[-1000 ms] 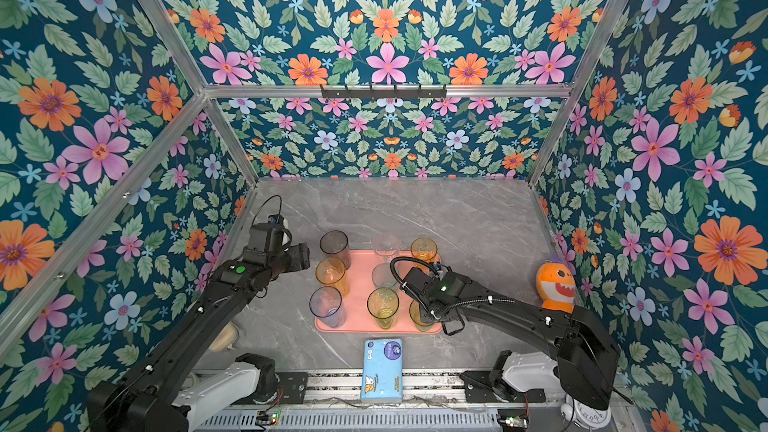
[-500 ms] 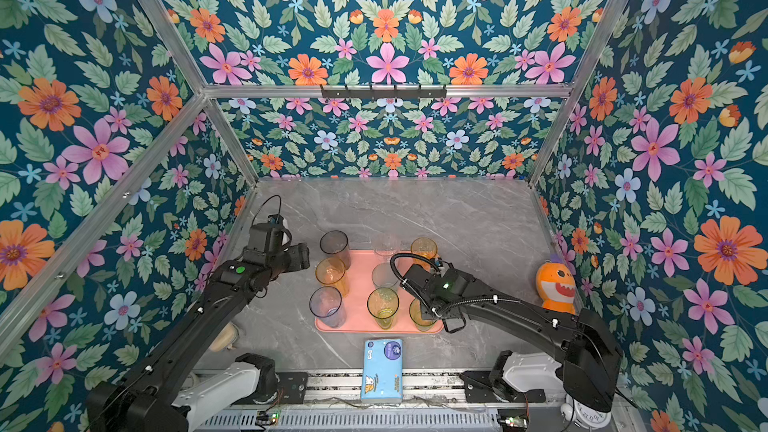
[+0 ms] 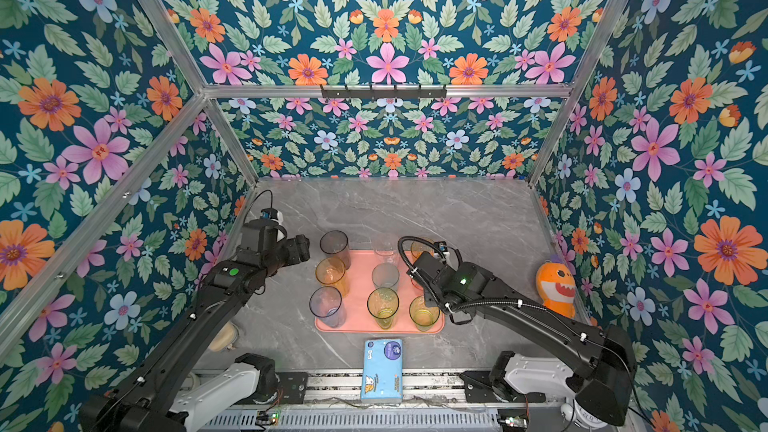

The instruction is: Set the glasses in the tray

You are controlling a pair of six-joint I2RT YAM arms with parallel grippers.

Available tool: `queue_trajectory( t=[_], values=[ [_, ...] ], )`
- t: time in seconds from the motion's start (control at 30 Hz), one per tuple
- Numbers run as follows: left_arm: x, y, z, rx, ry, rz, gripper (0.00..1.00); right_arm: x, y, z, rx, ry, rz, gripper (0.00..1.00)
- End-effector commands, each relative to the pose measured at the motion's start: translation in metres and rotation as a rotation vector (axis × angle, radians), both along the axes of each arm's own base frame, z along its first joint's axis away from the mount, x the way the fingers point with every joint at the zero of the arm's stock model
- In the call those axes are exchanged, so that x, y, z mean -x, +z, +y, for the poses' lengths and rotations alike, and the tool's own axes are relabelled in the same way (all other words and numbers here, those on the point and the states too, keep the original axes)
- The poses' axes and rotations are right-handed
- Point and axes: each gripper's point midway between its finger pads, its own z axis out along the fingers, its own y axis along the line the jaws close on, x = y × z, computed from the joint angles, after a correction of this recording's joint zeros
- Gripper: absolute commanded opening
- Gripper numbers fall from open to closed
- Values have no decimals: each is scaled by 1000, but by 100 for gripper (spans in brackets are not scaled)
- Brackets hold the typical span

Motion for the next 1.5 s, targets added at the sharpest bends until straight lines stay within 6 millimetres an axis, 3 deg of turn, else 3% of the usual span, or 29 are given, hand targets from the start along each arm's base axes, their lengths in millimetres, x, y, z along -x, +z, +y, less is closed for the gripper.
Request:
queue_trajectory(
  t=[0.0,0.37,0.67,0.8,1.1,1.3,1.47],
  values=[
    [-14,20,3,31,54,-99,86,-20,14,-11,24,-22,-76,54],
    [-35,62,42,-35,277,-345,90,-81,51,-40,17,-66,-291,66],
    [-47,63,66,-192,366,-451,99,-130,61,-79,-1,-145,-454,87],
    [-52,55,80,-296,396,-468,99,-146,59,-104,26,-217,-515,99],
    [-56,19,112,-435,422,-523,99,-162,24,-173,32,-415,-573,99],
    [-57,-19,126,-458,382,-488,99,-166,-2,-201,53,-445,-630,99],
    [-59,-47,132,-396,327,-453,99,-163,-13,-208,106,-431,-694,99]
  ],
)
